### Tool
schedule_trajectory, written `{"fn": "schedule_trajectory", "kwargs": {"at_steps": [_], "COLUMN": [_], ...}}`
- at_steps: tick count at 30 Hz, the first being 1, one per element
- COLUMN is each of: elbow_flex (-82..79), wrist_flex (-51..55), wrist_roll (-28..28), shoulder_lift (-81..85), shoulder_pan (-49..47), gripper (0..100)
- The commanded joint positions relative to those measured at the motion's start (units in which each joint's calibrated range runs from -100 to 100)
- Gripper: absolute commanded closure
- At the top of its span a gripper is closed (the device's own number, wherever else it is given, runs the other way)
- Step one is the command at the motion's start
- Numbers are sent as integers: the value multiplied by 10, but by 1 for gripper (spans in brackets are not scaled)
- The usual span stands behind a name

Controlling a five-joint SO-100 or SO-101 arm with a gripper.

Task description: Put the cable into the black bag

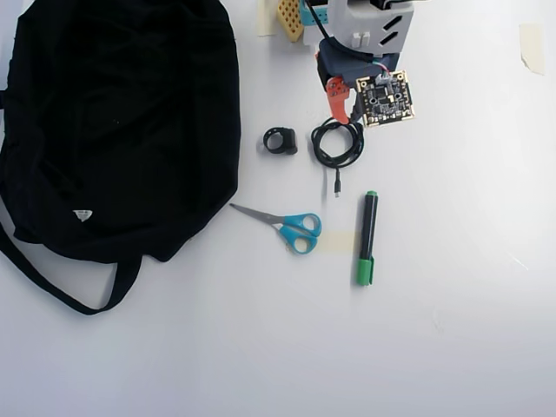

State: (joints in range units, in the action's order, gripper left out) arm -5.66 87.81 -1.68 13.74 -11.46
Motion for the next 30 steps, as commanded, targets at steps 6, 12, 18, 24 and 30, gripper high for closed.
{"fn": "schedule_trajectory", "kwargs": {"at_steps": [6,12,18,24,30], "elbow_flex": [15,13,11,9,-7], "wrist_flex": [5,6,35,67,79], "wrist_roll": [-2,-8,-64,-71,-93], "shoulder_lift": [26,26,26,25,25], "shoulder_pan": [-23,-29,-25,-29,-27], "gripper": [98,98,98,98,97]}}
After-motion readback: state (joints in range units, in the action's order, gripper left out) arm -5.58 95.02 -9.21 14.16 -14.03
